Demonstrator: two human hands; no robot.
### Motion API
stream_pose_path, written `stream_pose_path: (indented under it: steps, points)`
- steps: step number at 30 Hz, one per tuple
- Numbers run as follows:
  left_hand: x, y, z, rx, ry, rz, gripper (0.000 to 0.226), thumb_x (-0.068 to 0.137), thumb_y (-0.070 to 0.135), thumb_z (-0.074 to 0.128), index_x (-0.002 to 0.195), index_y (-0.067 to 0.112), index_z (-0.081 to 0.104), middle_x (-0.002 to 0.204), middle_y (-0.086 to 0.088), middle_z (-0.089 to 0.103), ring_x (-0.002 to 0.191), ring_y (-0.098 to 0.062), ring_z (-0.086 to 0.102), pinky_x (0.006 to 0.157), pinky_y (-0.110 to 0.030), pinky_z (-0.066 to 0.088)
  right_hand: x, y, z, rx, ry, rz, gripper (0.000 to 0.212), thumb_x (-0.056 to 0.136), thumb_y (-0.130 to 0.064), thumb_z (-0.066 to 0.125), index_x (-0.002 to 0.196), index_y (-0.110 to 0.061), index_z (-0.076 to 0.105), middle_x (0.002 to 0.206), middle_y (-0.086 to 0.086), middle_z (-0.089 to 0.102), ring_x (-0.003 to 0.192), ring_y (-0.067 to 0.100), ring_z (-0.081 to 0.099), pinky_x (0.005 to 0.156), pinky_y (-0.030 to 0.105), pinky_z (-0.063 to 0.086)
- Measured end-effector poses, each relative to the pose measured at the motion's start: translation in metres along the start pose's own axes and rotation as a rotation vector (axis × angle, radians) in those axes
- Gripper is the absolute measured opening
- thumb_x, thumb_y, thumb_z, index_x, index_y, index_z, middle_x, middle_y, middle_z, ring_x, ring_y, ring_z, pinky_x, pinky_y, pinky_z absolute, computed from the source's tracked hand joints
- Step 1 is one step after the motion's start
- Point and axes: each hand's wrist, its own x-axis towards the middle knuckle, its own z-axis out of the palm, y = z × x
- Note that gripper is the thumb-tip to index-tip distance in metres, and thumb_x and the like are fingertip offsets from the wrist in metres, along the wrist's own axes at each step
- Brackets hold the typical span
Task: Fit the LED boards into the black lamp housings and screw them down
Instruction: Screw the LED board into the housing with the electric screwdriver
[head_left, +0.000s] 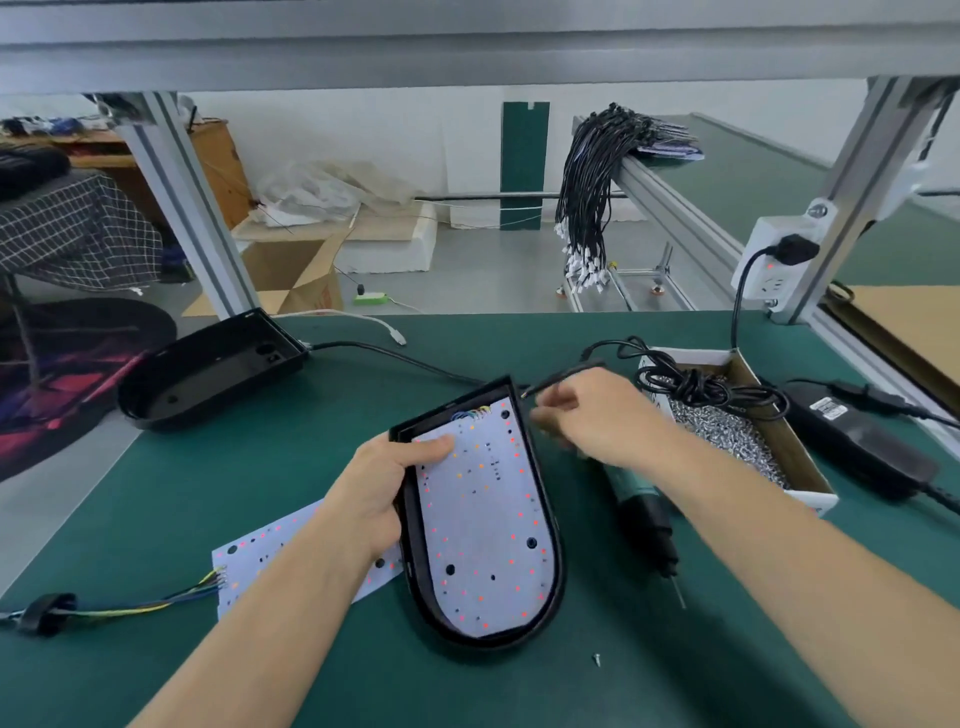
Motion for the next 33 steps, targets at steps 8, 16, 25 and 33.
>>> stream_pose_path:
  steps: [8,16,25,33]
  points:
    - [0.007,-0.003,0.011,0.172,0.223,0.104,0.017,0.076,-0.008,0.071,0.082,0.006,0.064,0.083,-0.015,0.071,0.068,-0.03,0.067,0.064,-0.041,0.058,-0.02,0.025,-0.012,-0.633,0.042,0.192,0.051,0.077,-0.053,0.071,0.074,-0.01,0.045,0.088,0.007,0.056,0.076,0.026,0.054,0.062,0.026,0.038]
    - [0.012,0.003,0.009,0.397,0.278,0.184,0.015,0.078,0.0,0.071,0.086,0.001,0.057,0.079,-0.015,0.061,0.067,-0.027,0.055,0.073,-0.046,0.054,-0.045,0.036,-0.05,0.805,-0.218,0.372,0.026,0.074,-0.018,0.064,0.096,-0.009,0.054,0.063,0.006,0.058,0.048,0.014,0.055,0.038,0.02,0.043]
    - [0.006,-0.012,0.023,0.428,0.394,0.255,0.044,0.077,0.008,0.074,0.111,0.018,0.047,0.09,0.003,0.056,0.072,-0.017,0.056,0.064,-0.03,0.046,-0.087,0.056,-0.103,1.344,-0.047,-0.179,0.025,0.072,-0.017,0.075,0.084,-0.02,0.054,0.073,-0.003,0.052,0.059,0.007,0.053,0.056,0.022,0.052]
    - [-0.006,-0.011,0.026,0.977,0.521,0.352,0.062,0.08,0.024,0.072,0.134,0.018,0.042,0.14,-0.004,0.038,0.131,-0.025,0.03,0.108,-0.042,0.027,-0.093,0.067,-0.137,1.228,0.544,-0.334,0.024,0.075,-0.007,0.061,0.075,-0.027,0.047,0.051,-0.015,0.047,0.04,0.0,0.04,0.042,0.012,0.038]
